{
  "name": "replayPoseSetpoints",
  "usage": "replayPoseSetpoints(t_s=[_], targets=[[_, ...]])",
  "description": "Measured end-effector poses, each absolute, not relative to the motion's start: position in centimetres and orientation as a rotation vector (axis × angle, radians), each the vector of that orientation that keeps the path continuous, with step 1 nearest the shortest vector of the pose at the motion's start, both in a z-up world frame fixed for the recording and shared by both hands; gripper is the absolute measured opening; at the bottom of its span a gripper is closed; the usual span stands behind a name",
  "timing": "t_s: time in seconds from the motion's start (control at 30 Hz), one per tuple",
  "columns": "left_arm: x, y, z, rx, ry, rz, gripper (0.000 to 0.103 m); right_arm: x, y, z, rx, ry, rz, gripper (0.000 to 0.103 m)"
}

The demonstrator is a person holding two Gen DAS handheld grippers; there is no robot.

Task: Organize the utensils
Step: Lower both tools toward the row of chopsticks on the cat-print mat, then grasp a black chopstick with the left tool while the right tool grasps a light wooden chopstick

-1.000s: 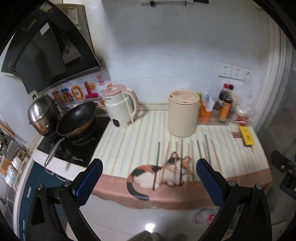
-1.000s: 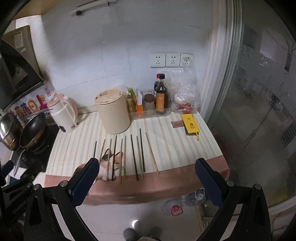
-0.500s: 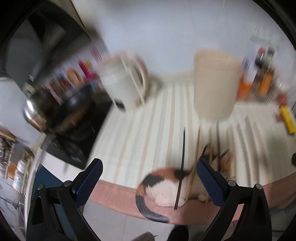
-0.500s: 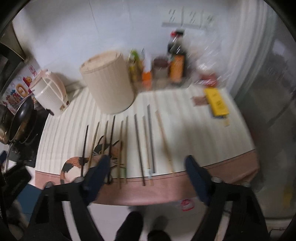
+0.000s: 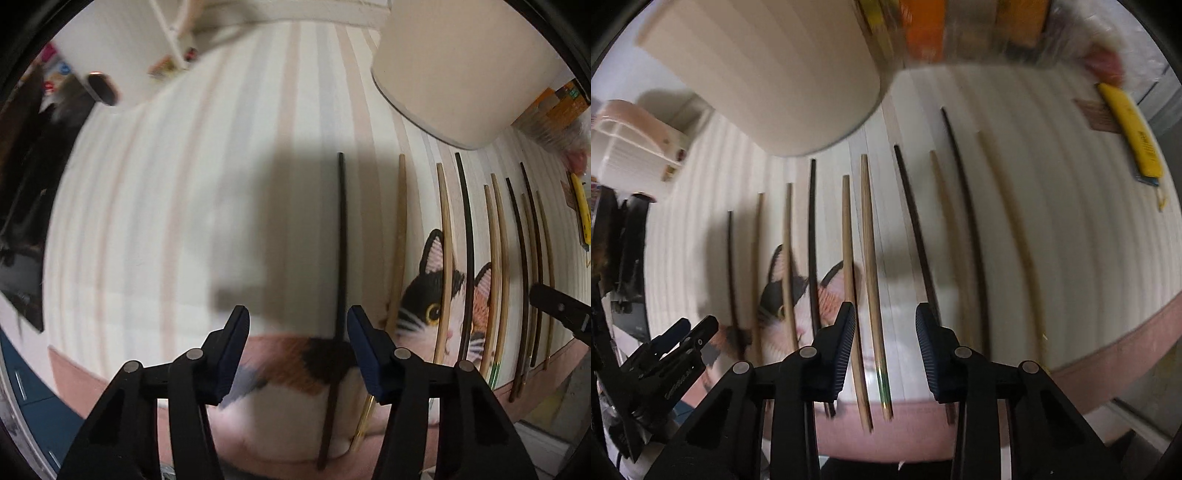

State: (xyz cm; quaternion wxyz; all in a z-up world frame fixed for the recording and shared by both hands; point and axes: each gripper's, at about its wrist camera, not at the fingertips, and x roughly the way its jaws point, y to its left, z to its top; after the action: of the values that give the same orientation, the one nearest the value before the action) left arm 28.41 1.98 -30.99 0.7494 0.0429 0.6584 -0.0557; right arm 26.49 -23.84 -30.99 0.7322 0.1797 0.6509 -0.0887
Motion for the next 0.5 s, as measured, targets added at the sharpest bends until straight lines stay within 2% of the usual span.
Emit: replayPoseSetpoints(t_s=[0.03,0.2,0.27,0.43,0.5], targets=[[28.7,1.4,-31.2,0.1,1.446,-0.141,0.051,26.9,-23.8,-31.4,0.386,1.439,-0.204,0.036],[29.1,-0.3,-31.1,0.172,1.431,-0.164,0.032,28.8,-23.4,-33.5,0.336,1.492,-0.237,0.036],[29.0,-0.7,-30.7,0.178,1.428,-0.177,0.006,29.1,-23.2,-34.2,0.33,1.513,-0.24,0.031],[28.7,-0.1,-29.9,0.212,1.42,-0.153,0.004,28.7,-22.1,-34.1,0.228,1.512,-0.283,0.008],[28.4,1.1,-29.5,0.189,1.435,-0.142,0.004,28.2,-21.7,-34.2,0.229,1.532,-0.284,0.007]])
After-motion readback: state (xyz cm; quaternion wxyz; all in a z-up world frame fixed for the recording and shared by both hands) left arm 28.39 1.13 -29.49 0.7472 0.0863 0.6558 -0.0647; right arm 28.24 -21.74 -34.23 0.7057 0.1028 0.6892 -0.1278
